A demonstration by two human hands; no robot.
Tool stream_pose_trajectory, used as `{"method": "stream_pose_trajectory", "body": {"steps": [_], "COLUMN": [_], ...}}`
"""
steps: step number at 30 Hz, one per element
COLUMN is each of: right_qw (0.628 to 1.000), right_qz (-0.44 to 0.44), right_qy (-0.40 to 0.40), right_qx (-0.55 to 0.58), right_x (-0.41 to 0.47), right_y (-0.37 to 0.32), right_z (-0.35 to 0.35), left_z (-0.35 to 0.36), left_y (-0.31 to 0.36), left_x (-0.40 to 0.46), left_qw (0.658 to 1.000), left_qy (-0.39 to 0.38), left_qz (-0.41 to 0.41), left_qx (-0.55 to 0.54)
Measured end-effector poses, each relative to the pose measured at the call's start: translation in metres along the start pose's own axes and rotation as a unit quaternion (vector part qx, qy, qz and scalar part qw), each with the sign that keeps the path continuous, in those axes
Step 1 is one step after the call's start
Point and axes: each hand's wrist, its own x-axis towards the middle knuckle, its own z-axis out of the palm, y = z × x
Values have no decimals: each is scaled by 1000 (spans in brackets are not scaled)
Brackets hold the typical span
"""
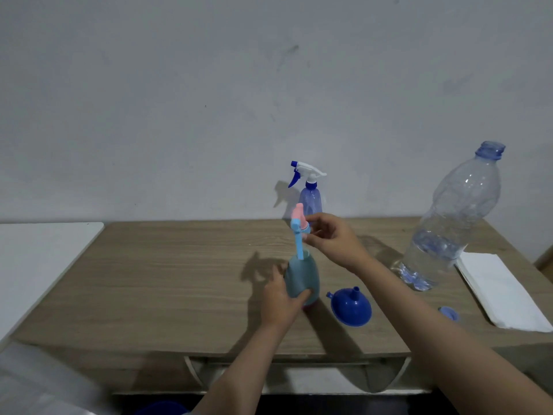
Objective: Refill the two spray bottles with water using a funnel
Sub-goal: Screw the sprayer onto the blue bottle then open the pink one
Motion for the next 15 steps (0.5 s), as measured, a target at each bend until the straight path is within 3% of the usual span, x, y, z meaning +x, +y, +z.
{"method": "stream_pose_trajectory", "body": {"steps": [8, 15], "right_qw": [983, 971], "right_qz": [-68, -12], "right_qy": [168, 201], "right_qx": [33, -128], "right_x": [15, 16], "right_y": [-62, -54], "right_z": [-24, -67], "left_z": [-6, -9], "left_y": [7, 10], "left_x": [-5, -5], "left_qw": [1000, 999], "left_qy": [-27, -13], "left_qz": [2, 22], "left_qx": [14, 20]}}
